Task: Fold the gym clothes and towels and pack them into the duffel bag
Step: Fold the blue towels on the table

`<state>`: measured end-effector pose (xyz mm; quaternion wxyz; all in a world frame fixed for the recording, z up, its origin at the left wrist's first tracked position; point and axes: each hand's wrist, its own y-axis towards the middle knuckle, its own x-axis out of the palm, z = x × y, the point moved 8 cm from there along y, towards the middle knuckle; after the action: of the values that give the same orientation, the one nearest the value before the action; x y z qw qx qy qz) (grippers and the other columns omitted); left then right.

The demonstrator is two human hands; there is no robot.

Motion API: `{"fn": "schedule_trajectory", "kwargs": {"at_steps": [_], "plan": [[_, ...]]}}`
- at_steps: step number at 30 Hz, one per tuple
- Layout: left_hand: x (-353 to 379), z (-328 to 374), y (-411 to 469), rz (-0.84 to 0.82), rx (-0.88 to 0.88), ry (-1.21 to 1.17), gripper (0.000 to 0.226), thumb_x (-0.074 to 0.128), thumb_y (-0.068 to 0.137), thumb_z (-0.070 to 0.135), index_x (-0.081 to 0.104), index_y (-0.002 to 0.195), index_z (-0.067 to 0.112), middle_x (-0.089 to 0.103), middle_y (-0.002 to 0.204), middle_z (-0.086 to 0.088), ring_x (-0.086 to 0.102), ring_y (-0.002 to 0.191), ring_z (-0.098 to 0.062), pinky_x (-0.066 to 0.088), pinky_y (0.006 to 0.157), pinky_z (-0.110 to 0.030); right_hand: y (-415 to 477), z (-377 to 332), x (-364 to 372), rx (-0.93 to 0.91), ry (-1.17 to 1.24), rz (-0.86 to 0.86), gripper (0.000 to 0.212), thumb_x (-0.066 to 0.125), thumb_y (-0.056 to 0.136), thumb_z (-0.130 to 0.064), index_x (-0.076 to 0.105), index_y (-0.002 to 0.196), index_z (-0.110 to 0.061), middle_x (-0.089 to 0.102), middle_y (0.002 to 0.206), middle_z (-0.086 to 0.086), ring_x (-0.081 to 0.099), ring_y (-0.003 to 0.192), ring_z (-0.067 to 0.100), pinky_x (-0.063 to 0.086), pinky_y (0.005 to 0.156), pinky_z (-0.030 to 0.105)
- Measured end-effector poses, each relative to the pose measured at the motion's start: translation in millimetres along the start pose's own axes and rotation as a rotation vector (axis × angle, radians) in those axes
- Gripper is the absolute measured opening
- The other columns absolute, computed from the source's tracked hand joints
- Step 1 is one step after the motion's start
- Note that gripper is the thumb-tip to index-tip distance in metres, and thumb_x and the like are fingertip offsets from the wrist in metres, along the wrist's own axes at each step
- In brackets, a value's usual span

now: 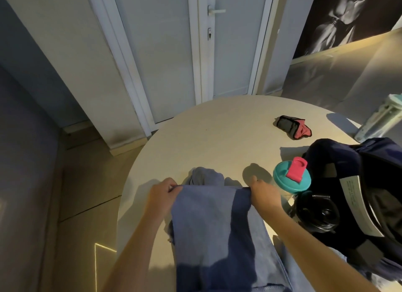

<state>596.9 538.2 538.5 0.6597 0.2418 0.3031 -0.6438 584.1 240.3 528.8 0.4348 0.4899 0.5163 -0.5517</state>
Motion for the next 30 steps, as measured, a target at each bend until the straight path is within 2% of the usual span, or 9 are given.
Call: {"fn": "schedule_trajectory", "kwargs": {"at_steps": [3, 9, 14, 16, 18, 20, 23, 27, 30], "plan": [[-25, 19, -6, 0.049, -0.009, 0.031, 0.025, 0.065, 0.086, 0.026, 0.053, 0.065, 0.021, 0.055, 0.061, 0.000, 0.051, 0.059, -0.017, 0.039, 0.057, -0.030, -12, 6, -27, 0.006, 0.001, 0.051, 0.028, 0.047, 0.094, -0.008, 0.041, 0.121, -0.008, 0.062, 0.105, 0.007, 0.065, 0.087, 0.022, 0.041, 0.060, 0.026], [-41, 47, -28, -0.126, 0.106, 0.174, 0.009, 0.058, 0.089, 0.009, 0.065, 0.084, 0.013, 0.059, 0.078, 0.002, 0.055, 0.076, -0.016, 0.036, 0.058, -0.020, -43, 31, -61, 0.080, 0.249, 0.098, 0.024, 0.045, 0.089, -0.001, 0.052, 0.111, -0.007, 0.058, 0.101, 0.010, 0.059, 0.083, 0.029, 0.039, 0.060, 0.030], [-54, 46, -77, 0.077, 0.148, 0.159, 0.010, 0.060, 0.087, 0.010, 0.069, 0.086, 0.007, 0.066, 0.078, -0.007, 0.059, 0.072, -0.025, 0.048, 0.063, -0.037, -88, 52, -65, 0.086, 0.570, 0.169, 0.005, 0.053, 0.084, -0.002, 0.058, 0.085, -0.005, 0.060, 0.081, 0.012, 0.050, 0.068, 0.027, 0.038, 0.060, 0.027], [-55, 46, -102, 0.159, 0.185, 0.166, 0.011, 0.061, 0.086, 0.012, 0.069, 0.082, 0.006, 0.066, 0.071, -0.008, 0.059, 0.065, -0.025, 0.050, 0.058, -0.039, -104, 57, -60, 0.091, 0.684, 0.156, 0.011, 0.054, 0.082, 0.002, 0.054, 0.079, -0.009, 0.057, 0.071, 0.006, 0.052, 0.064, 0.024, 0.040, 0.055, 0.025], [-53, 47, -124, 0.180, 0.195, 0.132, 0.007, 0.064, 0.086, 0.006, 0.068, 0.082, 0.003, 0.066, 0.070, -0.010, 0.059, 0.060, -0.023, 0.050, 0.053, -0.037, -118, 62, -52, 0.137, 0.856, 0.113, 0.016, 0.054, 0.082, 0.007, 0.051, 0.078, -0.008, 0.054, 0.067, 0.003, 0.056, 0.058, 0.017, 0.047, 0.053, 0.017], [-50, 47, -142, 0.166, 0.170, 0.083, 0.005, 0.064, 0.087, 0.002, 0.068, 0.087, 0.000, 0.067, 0.074, -0.012, 0.062, 0.062, -0.020, 0.051, 0.054, -0.027, -132, 66, -42, 0.182, 1.010, 0.079, 0.020, 0.056, 0.082, 0.008, 0.051, 0.074, -0.009, 0.060, 0.072, 0.008, 0.063, 0.064, 0.018, 0.055, 0.062, 0.026], [-49, 44, -167, 0.183, 0.124, 0.077, 0.011, 0.062, 0.088, 0.005, 0.070, 0.091, -0.001, 0.069, 0.079, -0.011, 0.061, 0.068, -0.017, 0.046, 0.059, -0.020, -154, 71, -36, 0.188, 1.054, 0.103, 0.019, 0.062, 0.081, 0.003, 0.053, 0.071, -0.011, 0.063, 0.076, 0.011, 0.059, 0.073, 0.023, 0.045, 0.062, 0.025], [-46, 32, -207, 0.226, 0.002, 0.087, 0.013, 0.061, 0.090, 0.012, 0.070, 0.096, 0.005, 0.068, 0.084, -0.004, 0.059, 0.073, -0.012, 0.036, 0.058, -0.011, -190, 78, -29, 0.162, 1.095, 0.197, 0.007, 0.058, 0.085, 0.002, 0.058, 0.078, -0.001, 0.061, 0.071, 0.002, 0.054, 0.067, 0.015, 0.038, 0.058, 0.015], [-39, 25, -251, 0.271, 0.009, 0.075, 0.008, 0.065, 0.086, 0.006, 0.067, 0.094, 0.003, 0.064, 0.086, -0.005, 0.059, 0.075, -0.013, 0.038, 0.059, -0.010, -219, 80, -20, 0.114, 1.100, 0.251, 0.014, 0.056, 0.086, 0.006, 0.056, 0.075, -0.003, 0.059, 0.067, 0.005, 0.053, 0.061, 0.007, 0.038, 0.057, 0.008]]}}
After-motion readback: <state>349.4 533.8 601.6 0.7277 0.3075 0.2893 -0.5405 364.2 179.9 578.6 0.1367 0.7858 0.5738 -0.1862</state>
